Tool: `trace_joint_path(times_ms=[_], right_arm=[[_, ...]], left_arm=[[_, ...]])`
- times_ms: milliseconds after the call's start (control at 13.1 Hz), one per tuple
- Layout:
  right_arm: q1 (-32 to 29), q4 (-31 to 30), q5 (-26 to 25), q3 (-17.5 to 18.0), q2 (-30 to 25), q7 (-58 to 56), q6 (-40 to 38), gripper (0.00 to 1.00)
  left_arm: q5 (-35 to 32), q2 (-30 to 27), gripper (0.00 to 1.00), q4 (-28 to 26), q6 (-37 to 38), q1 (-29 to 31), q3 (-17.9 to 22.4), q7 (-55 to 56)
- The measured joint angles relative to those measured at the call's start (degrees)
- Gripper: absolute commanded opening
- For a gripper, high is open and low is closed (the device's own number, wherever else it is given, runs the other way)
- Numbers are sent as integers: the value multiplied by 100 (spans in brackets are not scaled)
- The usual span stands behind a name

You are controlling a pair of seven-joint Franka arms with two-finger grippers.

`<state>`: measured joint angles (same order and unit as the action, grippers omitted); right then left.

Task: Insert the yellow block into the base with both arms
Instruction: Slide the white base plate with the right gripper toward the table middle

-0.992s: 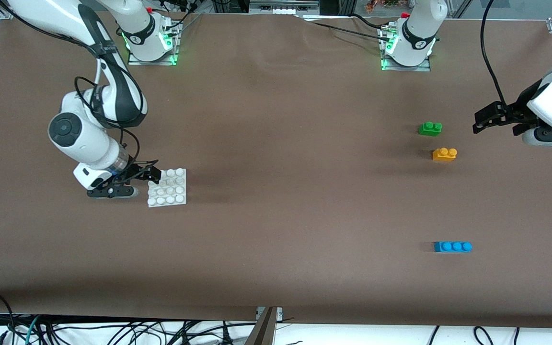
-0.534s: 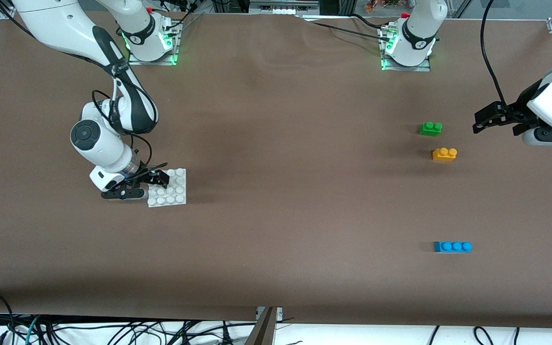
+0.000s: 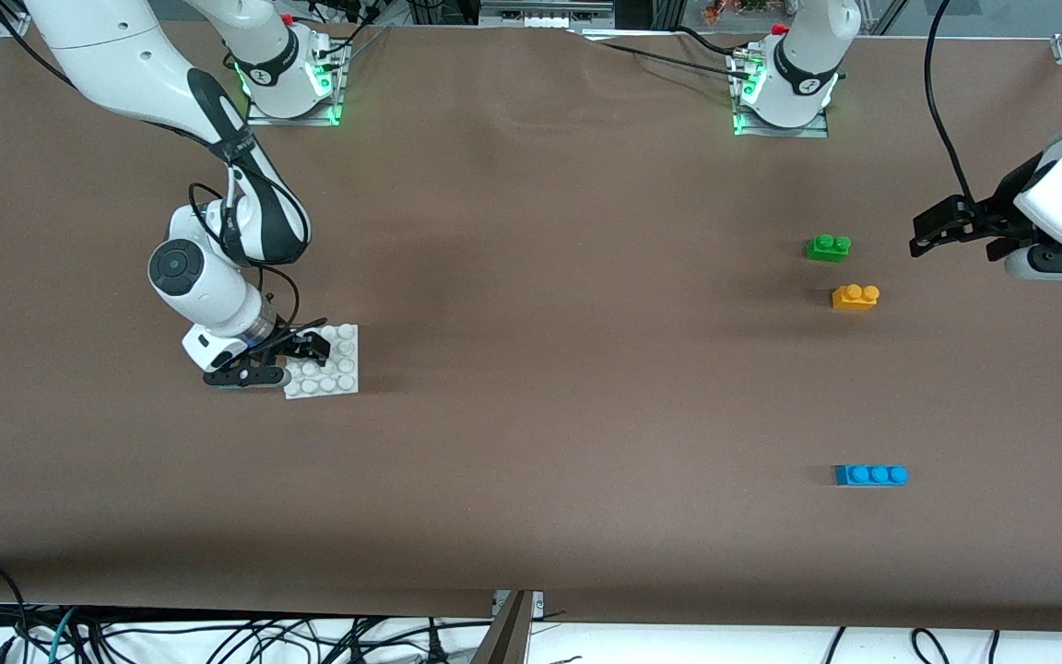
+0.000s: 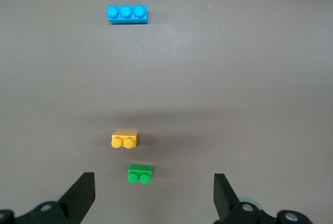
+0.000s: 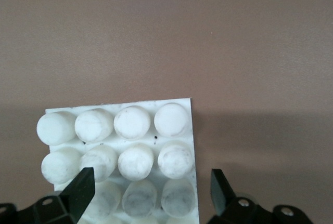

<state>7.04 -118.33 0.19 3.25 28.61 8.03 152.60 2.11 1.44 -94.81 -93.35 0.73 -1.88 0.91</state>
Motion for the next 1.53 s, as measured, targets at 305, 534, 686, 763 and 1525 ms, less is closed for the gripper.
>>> trace_joint_path(times_ms=[305,534,686,763,1525], right_arm=[[-5,0,0,-6,16,2,17,96],[-9,0,0,-14,35,2,39,93],[-12,-1,0,-20,55,3,68,89],[-13,-1,0,-22,69,3,99,88],[-15,-3,5,-15,96,17,198,76]], left_arm=[[0,0,100,0,0,0,0,0],[0,0,100,0,0,0,0,0],[0,0,100,0,0,0,0,0],[0,0,100,0,0,0,0,0],[0,0,100,0,0,1,0,0]])
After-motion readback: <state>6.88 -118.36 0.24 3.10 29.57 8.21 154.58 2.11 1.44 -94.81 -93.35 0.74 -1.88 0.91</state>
